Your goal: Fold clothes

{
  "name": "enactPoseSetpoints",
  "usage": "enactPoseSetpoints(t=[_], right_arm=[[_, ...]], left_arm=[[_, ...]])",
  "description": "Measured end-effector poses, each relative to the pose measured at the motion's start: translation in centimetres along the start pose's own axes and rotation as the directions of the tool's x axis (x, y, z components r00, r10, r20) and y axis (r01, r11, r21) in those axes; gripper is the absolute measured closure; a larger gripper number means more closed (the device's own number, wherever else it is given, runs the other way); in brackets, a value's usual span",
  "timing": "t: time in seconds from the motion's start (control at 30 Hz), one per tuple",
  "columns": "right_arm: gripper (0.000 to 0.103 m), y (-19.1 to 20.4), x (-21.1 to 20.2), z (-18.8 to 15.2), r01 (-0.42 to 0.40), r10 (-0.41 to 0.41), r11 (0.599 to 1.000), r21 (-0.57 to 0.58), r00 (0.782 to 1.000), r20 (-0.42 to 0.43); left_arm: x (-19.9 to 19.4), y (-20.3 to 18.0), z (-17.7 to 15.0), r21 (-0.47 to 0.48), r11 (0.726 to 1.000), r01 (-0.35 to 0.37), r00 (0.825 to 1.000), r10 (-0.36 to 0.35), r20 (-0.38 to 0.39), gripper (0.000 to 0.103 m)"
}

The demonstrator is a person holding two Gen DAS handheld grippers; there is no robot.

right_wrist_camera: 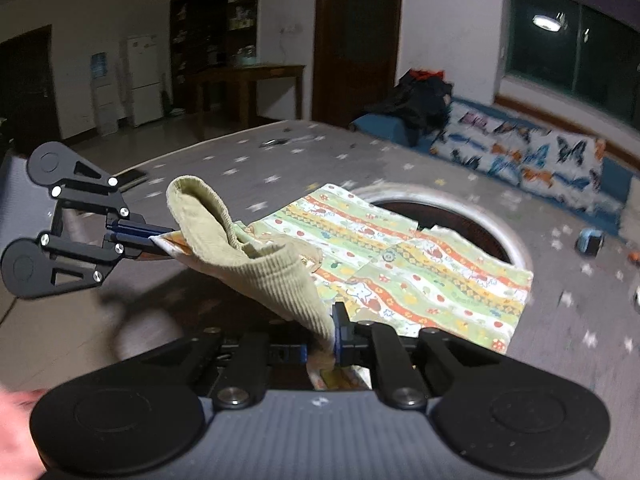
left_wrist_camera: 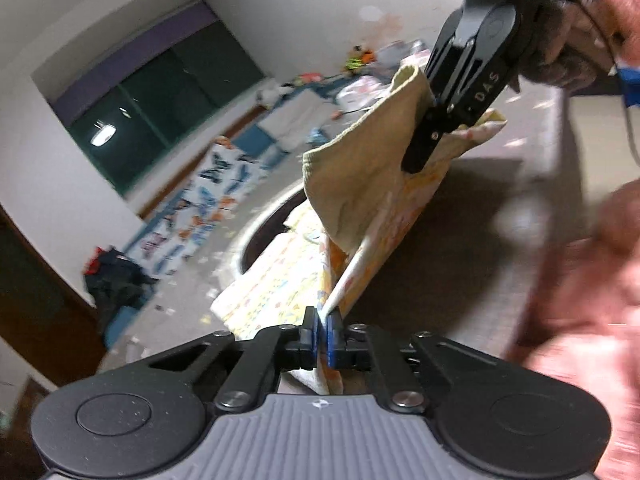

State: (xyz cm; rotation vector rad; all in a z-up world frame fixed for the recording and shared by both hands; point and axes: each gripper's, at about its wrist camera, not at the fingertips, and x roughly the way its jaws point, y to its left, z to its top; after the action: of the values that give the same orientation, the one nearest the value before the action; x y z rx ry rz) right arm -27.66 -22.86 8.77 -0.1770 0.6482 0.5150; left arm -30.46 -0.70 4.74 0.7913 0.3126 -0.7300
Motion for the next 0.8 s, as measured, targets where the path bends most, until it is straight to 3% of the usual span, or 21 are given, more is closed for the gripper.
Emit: enactPoseSetpoints(t=[0.2, 0.37, 0.57, 0.8], right_arm=[[0.093, 2.6, -3.6, -0.8, -0.091, 0.089, 0.996, -0.021, 0.993, -0.083], [0.093, 0.5, -3.1, 1.5, -0.098, 0.097, 0.995, -0.012, 0.991, -0.096], [0.093, -4.1, 0.0, 5.6, -0.078, 0.078, 0.997, -0.001, 0.992, -0.098], [0.093, -9.3, 7.8, 8.2, 0.025, -0.018, 0.998, 0.062, 0.994, -0.112]], left_arm=[[-4.2, 0.8, 1.4, -0.098, 0.991, 0.093, 0.995, -0.095, -0.012, 0.098], [-2.2, 3.7, 2.8, -0.121, 0.989, 0.082, 0.997, -0.081, 0.014, 0.098], [3.5, 8.9, 4.4, -0.205, 0.977, 0.066, 0.998, -0.065, 0.011, 0.098], [13.2, 12.7, 4.4, -0.296, 0.955, 0.022, 0.994, -0.054, -0.100, 0.098]])
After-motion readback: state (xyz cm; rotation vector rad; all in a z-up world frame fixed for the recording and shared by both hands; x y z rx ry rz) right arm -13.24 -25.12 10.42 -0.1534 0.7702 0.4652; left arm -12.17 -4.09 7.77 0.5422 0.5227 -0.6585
